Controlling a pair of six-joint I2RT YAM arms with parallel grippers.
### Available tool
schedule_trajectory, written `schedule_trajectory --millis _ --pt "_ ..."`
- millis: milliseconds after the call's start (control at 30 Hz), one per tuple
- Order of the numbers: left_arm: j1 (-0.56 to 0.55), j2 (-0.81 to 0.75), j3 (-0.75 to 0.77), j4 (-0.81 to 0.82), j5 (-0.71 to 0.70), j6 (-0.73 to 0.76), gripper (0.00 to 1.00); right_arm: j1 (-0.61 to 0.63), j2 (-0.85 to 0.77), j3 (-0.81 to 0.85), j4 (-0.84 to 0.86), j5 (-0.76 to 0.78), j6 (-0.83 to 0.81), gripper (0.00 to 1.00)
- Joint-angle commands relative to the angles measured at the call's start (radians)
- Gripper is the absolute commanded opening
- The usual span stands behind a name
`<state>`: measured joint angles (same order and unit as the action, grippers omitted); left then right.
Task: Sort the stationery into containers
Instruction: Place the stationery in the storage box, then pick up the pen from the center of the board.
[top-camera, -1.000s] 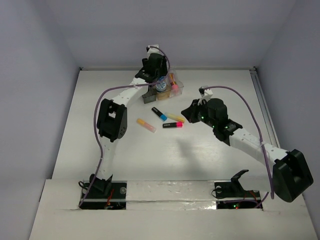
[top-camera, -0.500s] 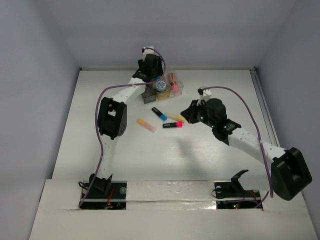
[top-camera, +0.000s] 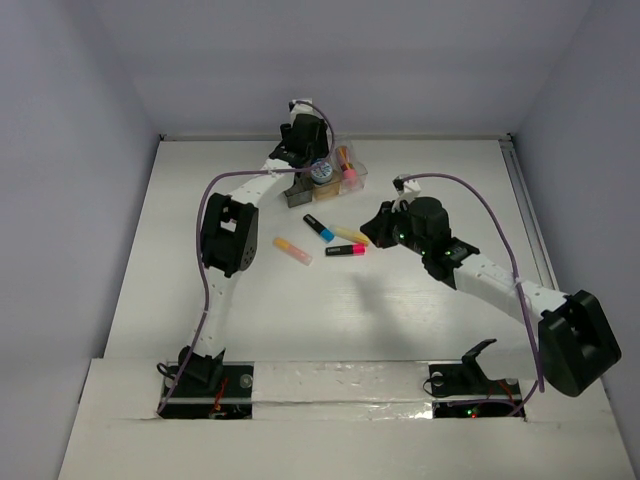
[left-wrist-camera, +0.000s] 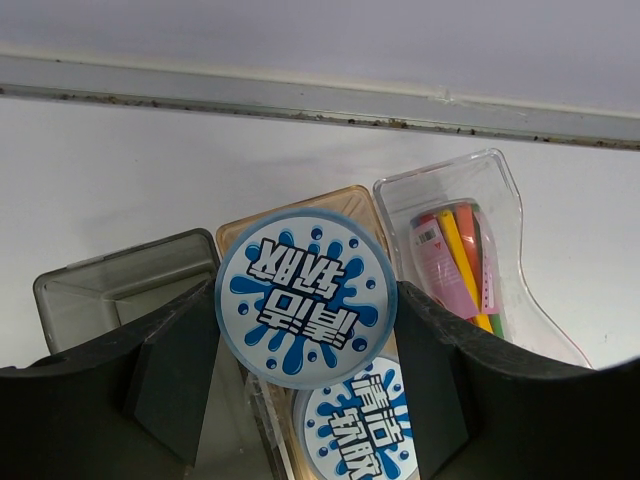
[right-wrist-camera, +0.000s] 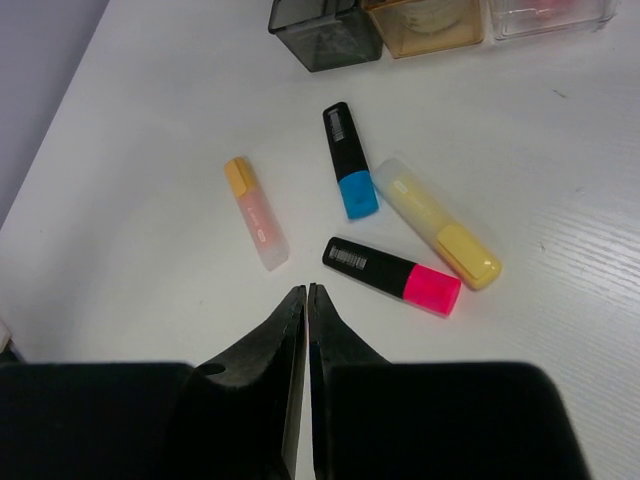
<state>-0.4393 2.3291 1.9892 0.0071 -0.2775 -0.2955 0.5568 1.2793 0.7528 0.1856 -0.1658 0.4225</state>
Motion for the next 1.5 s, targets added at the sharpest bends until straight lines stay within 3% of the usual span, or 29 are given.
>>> schedule_trajectory --millis 0,33,167,433,533,600,633,667,733,767,967,1067,1100,1133,1233,1333,1467 --pt "-0.003 -0.027 0.007 0.074 0.009 0.013 0.48 0.003 0.002 0.036 0.022 0.002 -0.014 0.11" --pt "-0.003 -0.027 0.008 0.074 0.012 0.012 0.57 0.003 0.003 0.036 0.02 0.003 -0.017 0.12" --pt "-0.003 -0.066 0.005 0.067 0.043 0.015 0.7 0.003 0.009 0.039 0.005 0.031 -0.03 0.13" --pt "-0.003 -0.184 -0.01 0.022 0.035 0.044 0.75 0.003 0.015 0.048 -0.014 0.055 -0.045 0.14" --pt "-0.003 -0.308 -0.116 0.046 0.029 0.015 0.67 0.003 0.025 0.054 -0.02 0.054 -0.065 0.07" --pt "-0.012 -0.469 -0.303 0.138 0.05 -0.037 0.57 0.003 0.04 0.068 -0.04 0.026 -0.076 0.03" --pt "-0.012 -0.526 -0.376 0.181 0.061 -0.06 0.33 0.003 0.057 0.082 -0.044 0.012 -0.088 0.01" --pt "-0.012 -0.645 -0.535 0.262 0.09 -0.082 0.25 0.003 0.066 0.089 -0.06 -0.009 -0.093 0.01" --pt "-0.024 -0.756 -0.692 0.327 0.11 -0.147 0.02 0.003 0.084 0.106 -0.069 -0.02 -0.102 0.01" --pt "-0.036 -0.805 -0.837 0.364 0.11 -0.169 0.0 0.003 0.091 0.111 -0.074 -0.03 -0.105 0.01" --pt "-0.098 -1.101 -1.342 0.438 0.029 -0.328 0.0 0.003 0.132 0.164 -0.148 -0.055 -0.116 0.02" --pt "-0.107 -1.185 -1.509 0.45 -0.015 -0.396 0.0 0.003 0.166 0.197 -0.178 -0.06 -0.123 0.03" --pt "-0.107 -1.195 -1.536 0.453 -0.026 -0.43 0.06 0.003 0.185 0.215 -0.182 -0.06 -0.125 0.04" --pt "-0.107 -1.2 -1.555 0.452 -0.035 -0.442 0.26 0.012 0.193 0.223 -0.183 -0.058 -0.128 0.05" --pt "-0.116 -1.174 -1.583 0.423 -0.058 -0.47 0.53 0.023 0.21 0.244 -0.213 -0.051 -0.126 0.07" --pt "-0.116 -1.127 -1.584 0.401 -0.074 -0.508 0.66 0.034 0.209 0.241 -0.206 -0.052 -0.125 0.09" --pt "-0.116 -1.053 -1.519 0.354 -0.1 -0.563 0.67 0.055 0.213 0.227 -0.196 -0.048 -0.122 0.1"
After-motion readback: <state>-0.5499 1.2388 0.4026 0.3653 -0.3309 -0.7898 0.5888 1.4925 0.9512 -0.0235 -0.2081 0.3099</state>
